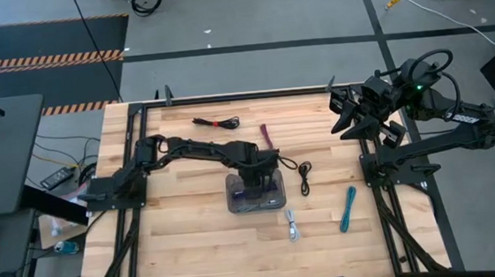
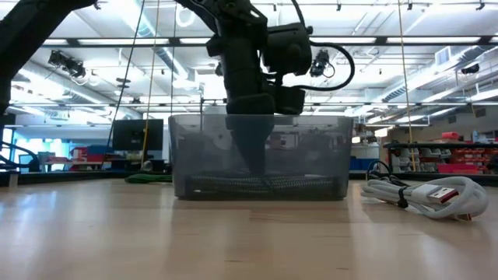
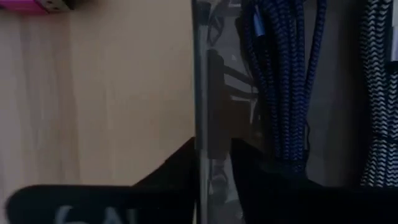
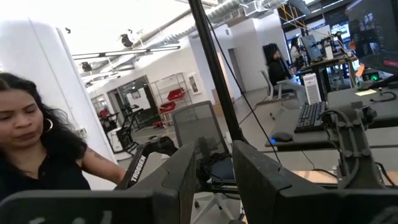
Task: Pick and place USB-C Cables
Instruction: Move the black bin to the center of the table, then put the bottom black charger cable into the black bin
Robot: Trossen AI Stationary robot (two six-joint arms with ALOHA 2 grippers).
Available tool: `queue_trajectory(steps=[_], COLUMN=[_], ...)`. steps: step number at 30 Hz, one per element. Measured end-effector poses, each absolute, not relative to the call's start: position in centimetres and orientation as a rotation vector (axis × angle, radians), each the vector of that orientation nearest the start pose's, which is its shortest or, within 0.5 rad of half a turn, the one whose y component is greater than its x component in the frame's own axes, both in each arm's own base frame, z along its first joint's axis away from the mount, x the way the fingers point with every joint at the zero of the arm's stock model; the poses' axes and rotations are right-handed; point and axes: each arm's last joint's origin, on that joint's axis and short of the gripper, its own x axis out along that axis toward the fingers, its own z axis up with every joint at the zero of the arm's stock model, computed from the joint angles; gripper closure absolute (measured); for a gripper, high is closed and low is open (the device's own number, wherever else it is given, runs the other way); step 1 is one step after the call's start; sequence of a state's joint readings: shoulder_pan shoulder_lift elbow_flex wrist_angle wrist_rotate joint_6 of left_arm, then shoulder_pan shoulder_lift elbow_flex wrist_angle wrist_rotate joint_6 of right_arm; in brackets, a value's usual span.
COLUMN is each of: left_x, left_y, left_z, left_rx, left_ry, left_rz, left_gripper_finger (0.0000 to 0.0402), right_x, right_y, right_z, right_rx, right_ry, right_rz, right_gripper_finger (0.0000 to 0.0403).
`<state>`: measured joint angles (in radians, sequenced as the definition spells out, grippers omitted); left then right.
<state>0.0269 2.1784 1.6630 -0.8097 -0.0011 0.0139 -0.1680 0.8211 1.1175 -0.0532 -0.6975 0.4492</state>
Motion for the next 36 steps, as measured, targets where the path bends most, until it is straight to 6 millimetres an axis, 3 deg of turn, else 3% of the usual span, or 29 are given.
queue_trajectory(steps=[5,9,16,22,29,36], left_x=[43.7,43.8,44.4,43.8,41.8,40.9], left_y=[1.6,2.4,4.3,4.7,2.9,-1.0], left_z=[15.9,17.4,23.5,29.2,32.3,32.0], left_rx=[-0.031,-0.088,-0.166,-0.216,-0.232,-0.141], left_ry=[1.323,1.316,1.26,1.214,1.318,1.423], left_rz=[0.041,0.087,0.164,0.203,0.235,0.25], left_gripper_finger=[0.0246,0.0215,0.019,0.019,0.0191,0.0191], right_x=[14.5,14.5,14.7,14.7,13.9,14.8], right_y=[-0.6,-0.6,-1.2,-2.0,-2.3,-2.3], right_z=[44.7,44.7,43.8,40.1,37.0,34.2], right_rx=[0.334,0.334,0.385,0.543,0.628,0.608], right_ry=[-0.101,-0.101,-0.018,0.313,0.611,0.817], right_rz=[0.566,0.566,0.469,0.226,-0.035,-0.192], right_gripper_finger=[0.029,0.029,0.029,0.029,0.029,0.029])
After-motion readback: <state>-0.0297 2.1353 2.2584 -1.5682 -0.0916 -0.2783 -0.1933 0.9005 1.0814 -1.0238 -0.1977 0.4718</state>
